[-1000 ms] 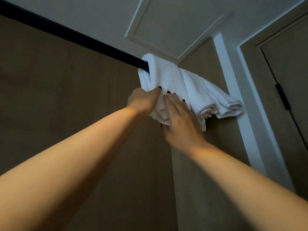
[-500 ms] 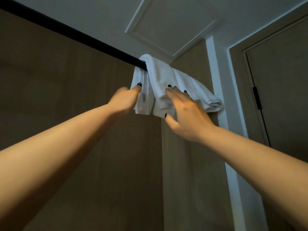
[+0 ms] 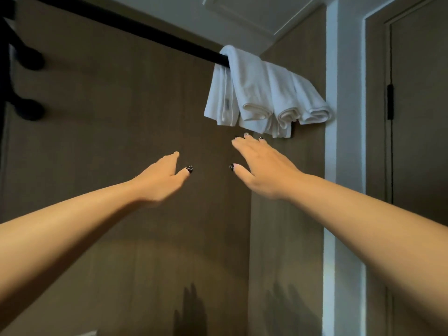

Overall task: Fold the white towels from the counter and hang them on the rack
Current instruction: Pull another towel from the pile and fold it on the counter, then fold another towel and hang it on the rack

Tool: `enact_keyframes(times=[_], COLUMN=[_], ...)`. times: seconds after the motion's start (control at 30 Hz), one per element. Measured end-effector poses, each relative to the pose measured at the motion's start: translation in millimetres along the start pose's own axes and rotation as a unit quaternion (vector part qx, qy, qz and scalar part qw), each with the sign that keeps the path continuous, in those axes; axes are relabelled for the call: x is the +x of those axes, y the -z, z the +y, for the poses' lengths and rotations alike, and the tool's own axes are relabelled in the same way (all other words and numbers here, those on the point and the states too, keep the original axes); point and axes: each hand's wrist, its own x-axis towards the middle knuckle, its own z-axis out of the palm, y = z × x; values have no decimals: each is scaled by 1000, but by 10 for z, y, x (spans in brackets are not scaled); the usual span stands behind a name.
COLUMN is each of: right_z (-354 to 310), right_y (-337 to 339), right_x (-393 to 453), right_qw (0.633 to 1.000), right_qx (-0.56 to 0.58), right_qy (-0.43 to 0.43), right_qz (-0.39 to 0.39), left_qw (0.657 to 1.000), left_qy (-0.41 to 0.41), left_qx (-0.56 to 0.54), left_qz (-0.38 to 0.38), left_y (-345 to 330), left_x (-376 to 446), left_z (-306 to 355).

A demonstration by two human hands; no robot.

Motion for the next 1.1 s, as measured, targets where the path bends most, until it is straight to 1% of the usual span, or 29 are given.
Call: enact_keyframes(times=[0.17, 0.3, 0.53, 0.7, 0.8, 0.9, 1.03, 1.1], right_z=[-435, -892, -1668, -2295, -2712, -2982, -3298, -3344], right_y=[-246, -442, -863, -1254, -1577, -1860, -2251, -2425], right_x=[-153, -255, -321, -357, -401, -461, -553, -619], right_qw=[999, 995, 989, 982, 976, 971, 959, 953], right_qx=[29, 62, 71, 118, 117, 140, 180, 189], right_qy=[21, 40, 67, 47, 64, 55, 40, 31], right_qz=[-33, -67, -113, -142, -170, -185, -216, -233], left_qw=[998, 996, 992, 989, 988, 988, 981, 978], left_qy=[6, 20, 41, 47, 48, 50, 85, 99], left_qx=[53, 56, 55, 49, 51, 41, 4, -11], left_qz=[-42, -60, -103, -128, -135, -143, -174, -185], left_y=[86, 198, 200, 164, 179, 138, 3, -109], left_x=[-605, -1029, -1634, -1992, -2200, -2388, -2651, -2747], left_z=[-313, -572, -1176, -1712, -2115, -2445, -2870, -2994])
